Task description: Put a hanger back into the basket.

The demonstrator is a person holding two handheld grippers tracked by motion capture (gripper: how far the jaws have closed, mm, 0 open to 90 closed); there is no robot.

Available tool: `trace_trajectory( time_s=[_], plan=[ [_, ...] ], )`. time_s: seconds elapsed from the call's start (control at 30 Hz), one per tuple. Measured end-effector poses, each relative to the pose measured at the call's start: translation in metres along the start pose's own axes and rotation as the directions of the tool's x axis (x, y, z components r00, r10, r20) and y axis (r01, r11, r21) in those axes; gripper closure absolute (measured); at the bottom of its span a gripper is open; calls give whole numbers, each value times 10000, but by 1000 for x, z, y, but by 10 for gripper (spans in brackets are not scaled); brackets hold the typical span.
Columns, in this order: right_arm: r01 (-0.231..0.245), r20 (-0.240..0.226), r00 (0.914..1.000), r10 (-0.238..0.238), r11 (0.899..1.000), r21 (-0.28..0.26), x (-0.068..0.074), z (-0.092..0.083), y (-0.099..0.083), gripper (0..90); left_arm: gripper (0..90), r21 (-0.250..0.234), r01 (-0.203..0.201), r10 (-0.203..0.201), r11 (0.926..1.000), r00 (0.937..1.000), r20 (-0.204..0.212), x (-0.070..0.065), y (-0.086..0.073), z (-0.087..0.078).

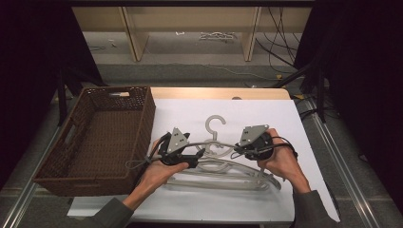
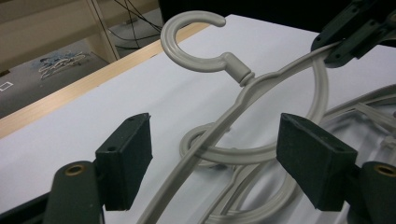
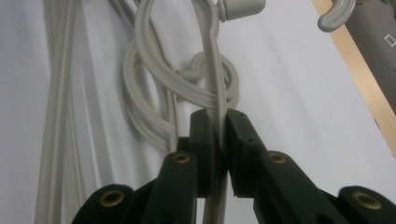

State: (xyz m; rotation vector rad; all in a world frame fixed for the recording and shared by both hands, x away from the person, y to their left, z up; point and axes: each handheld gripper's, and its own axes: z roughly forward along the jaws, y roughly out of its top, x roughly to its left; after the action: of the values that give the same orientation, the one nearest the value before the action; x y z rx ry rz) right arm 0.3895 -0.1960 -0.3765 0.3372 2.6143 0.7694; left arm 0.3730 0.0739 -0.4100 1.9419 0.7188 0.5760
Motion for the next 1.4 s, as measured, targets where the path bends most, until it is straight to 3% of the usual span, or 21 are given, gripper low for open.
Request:
trace_trajectory(
  time_s=[0.3,0.37,0.43,0.57,0.67,0.73,0.83,0.93,0.97,1.0,1.03,1.1,1.13,1.17,1.27,1.3,1.37,1.4],
  plan=[
    [192,-13,9998,-193,9995,-246,3,-4,6,820,301,672,-47,13,9977,9987,506,-2,10,15],
    [322,-9,9995,-323,9992,-231,3,-5,6,821,332,639,133,-165,9979,9986,495,-2,12,17],
    [392,3,9992,-392,9990,-224,4,-5,6,820,365,906,-163,102,9958,9977,672,-1,14,18],
    [351,-49,9994,-353,9989,-321,5,-6,7,820,421,1118,-210,112,9935,9961,877,-2,15,20],
    [448,-103,9989,-452,9983,-362,6,-6,8,820,515,1381,-468,316,9893,9934,1105,-2,15,23],
    [556,-184,9982,-562,9979,-341,7,-6,9,820,586,1527,-821,656,9849,9917,1107,-1,16,22],
    [706,-54,9975,-709,9966,-413,6,-7,9,820,652,1641,-1486,1221,9752,9793,1614,4,21,19],
    [1057,51,9944,-1056,9935,-432,7,-11,11,818,702,1692,-2294,1972,9585,9623,1873,3,27,13],
    [1057,51,9944,-1056,9935,-432,7,-11,11,818,715,1692,-2294,1972,9585,9623,1873,3,27,13],
    [1265,268,9917,-1254,9909,-461,6,-14,11,810,728,1645,-2578,2241,9521,9542,1980,0,30,9],
    [1315,300,9910,-1301,9900,-506,5,-16,11,803,738,1645,-2578,2241,9521,9542,1980,0,30,9],
    [1310,565,9902,-1274,9892,-651,2,-17,10,782,763,1600,-2936,2571,9424,9422,2147,-4,33,4],
    [1310,565,9902,-1274,9892,-651,2,-17,10,782,770,1600,-2936,2571,9424,9422,2147,-4,33,4],
    [1192,519,9919,-1159,9906,-673,2,-18,10,774,775,1568,-3179,2812,9350,9346,2179,-5,34,3],
    [1014,754,9925,-965,9928,-636,3,-19,11,742,798,1522,-3153,2754,9367,9320,2358,-5,34,1],
    [487,693,9967,-433,9957,-784,4,-19,11,719,809,1492,-3068,2649,9400,9320,2473,-6,35,0],
    [-98,924,9956,181,9959,-898,3,-22,12,657,823,1420,-2790,2390,9497,9391,2470,-7,35,-2],
    [-98,924,9956,181,9959,-898,3,-22,12,657,824,1420,-2790,2390,9497,9391,2470,-7,35,-2]
  ],
)
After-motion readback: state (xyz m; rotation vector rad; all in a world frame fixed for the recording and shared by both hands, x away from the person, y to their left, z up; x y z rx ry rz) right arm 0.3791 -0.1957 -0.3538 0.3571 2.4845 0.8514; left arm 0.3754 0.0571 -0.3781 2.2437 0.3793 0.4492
